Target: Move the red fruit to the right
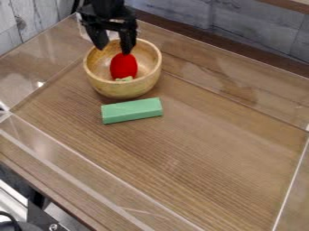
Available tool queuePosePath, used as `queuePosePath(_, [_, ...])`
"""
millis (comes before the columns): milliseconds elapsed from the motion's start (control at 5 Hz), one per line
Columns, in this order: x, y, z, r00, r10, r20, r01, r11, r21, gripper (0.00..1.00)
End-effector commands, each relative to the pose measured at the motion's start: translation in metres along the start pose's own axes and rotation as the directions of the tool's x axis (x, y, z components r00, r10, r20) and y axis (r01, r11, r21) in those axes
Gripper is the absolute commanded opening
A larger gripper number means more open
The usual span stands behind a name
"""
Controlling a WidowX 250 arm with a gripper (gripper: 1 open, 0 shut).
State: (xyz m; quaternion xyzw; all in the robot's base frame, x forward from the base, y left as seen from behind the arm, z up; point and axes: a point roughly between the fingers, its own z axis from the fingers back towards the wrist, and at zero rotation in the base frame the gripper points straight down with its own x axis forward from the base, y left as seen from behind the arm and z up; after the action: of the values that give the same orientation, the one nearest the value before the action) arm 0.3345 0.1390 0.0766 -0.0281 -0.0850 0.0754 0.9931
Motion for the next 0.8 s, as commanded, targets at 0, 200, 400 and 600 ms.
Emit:
queuePosePath(0, [0.006, 0.007, 0.015, 0.999, 0.008, 0.051, -0.009, 1.000, 0.026, 1.00])
queuePosePath(200, [0.004, 0.009, 0.005, 0.998, 0.055, 0.035, -0.056, 0.997, 0.043, 1.00])
queuePosePath(400, [0.002, 0.011, -0.002, 0.994, 0.103, 0.023, -0.104, 0.993, 0.060, 1.00])
queuePosePath(600, [0.001, 0.021, -0.005, 0.998, 0.068, 0.009, -0.068, 0.996, 0.061, 0.00])
